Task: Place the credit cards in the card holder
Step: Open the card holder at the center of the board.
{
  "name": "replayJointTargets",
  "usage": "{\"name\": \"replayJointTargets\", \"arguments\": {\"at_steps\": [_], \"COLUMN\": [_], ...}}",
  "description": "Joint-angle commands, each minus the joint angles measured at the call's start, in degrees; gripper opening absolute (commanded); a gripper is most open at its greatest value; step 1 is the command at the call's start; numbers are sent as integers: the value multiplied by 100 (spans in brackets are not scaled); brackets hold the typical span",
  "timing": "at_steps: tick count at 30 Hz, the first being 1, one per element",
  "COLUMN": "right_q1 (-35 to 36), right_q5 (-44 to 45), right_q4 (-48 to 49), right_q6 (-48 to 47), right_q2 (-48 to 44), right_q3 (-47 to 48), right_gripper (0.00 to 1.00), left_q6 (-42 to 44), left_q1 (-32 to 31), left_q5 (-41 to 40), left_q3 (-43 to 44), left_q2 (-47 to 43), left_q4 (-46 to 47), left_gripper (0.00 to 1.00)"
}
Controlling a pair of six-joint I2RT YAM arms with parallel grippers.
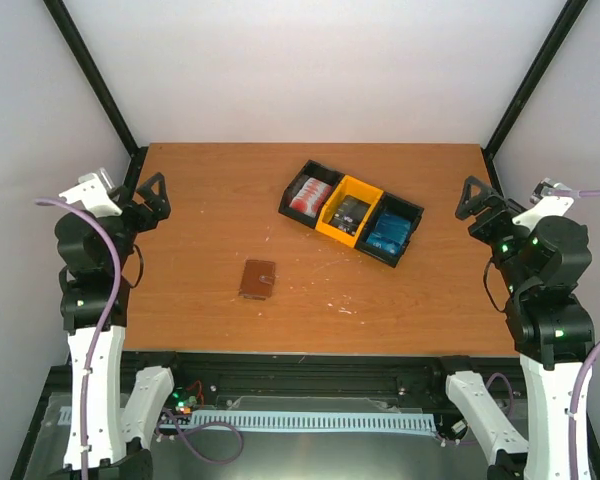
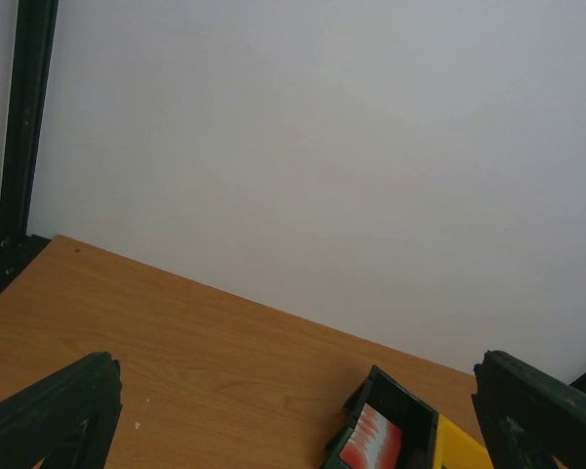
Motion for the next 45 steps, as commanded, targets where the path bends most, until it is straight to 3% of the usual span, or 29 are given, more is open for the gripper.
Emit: {"name": "replayJointTargets", "arguments": {"at_steps": [1,6,12,15,19,26,33,38,45], "right_q1": [-125,-162,-168,-122,272,1687,2755,3305,3898], "right_q5": [-683,-1982,-3499,-3786,-3810,-2720,-1976,-1732,-1526], "right_q4": [320,654,1178,1364,1523,1432,1277,1212,1280], "right_q6": [90,-214,-7,103,184,364,445,462,656], "right_q2": [-82,-92,277,518,857,1705,2678,3456,4641], "right_q3": [-153,-404,-1181,-1577,-1923,-2182,-2048,-1890,-1370], "right_gripper": [100,100,100,100,100,96,91,80,66], "left_q6": [-474,-882,-1644,-1840,-1682,-1568,-1546,-1496,-1448], "left_q1": [141,187,204,183,37,-722,-1327,-1442,-1460], "left_q5": [214,828,3103,3578,3352,2595,2240,1975,2089], "left_q3": [-51,-415,-1483,-1899,-2092,-2268,-2537,-2444,-2419], "left_q2": [-1,81,482,856,1159,2278,3087,3559,4111], "left_q4": [97,374,1791,1914,1299,632,739,887,929], "left_gripper": [100,100,100,100,100,99,83,70,62]}}
